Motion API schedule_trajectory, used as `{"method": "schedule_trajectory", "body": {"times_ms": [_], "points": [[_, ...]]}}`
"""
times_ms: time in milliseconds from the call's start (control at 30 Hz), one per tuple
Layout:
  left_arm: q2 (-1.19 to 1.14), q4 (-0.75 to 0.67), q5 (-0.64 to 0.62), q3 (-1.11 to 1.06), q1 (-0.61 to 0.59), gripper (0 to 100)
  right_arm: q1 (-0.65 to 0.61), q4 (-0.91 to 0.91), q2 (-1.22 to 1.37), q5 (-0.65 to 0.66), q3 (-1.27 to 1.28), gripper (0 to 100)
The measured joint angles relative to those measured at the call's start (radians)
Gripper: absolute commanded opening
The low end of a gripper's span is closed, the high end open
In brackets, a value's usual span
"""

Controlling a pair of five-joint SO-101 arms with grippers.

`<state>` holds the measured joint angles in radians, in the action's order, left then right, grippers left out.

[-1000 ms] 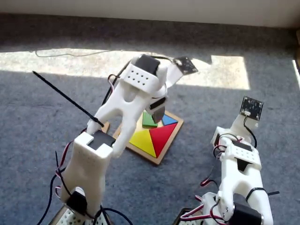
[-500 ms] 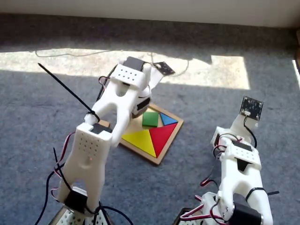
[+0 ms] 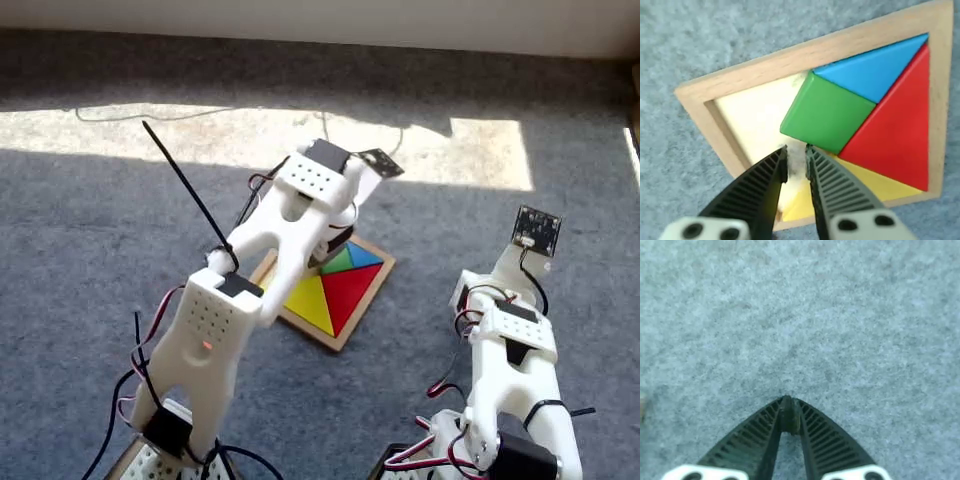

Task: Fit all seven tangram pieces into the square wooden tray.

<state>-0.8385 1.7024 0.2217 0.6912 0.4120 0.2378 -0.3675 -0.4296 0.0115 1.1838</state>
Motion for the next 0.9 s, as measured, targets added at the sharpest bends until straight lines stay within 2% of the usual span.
{"method": "schedule_trajectory", "body": {"times_ms": [233,433,633,833,900], "points": [[0.15,0.037,-0.026,-0.011,0.006,8,0.0,0.0,0.0,0.0,0.0,0.7],[0.385,0.04,-0.025,-0.198,-0.02,8,0.0,0.0,0.0,0.0,0.0,0.7],[0.674,0.04,-0.005,-0.397,-0.143,9,0.0,0.0,0.0,0.0,0.0,0.7],[0.902,0.04,0.137,-0.591,-0.324,24,0.0,0.0,0.0,0.0,0.0,0.7],[0.937,0.04,0.149,-0.658,-0.39,25,0.0,0.0,0.0,0.0,0.0,0.7]]}}
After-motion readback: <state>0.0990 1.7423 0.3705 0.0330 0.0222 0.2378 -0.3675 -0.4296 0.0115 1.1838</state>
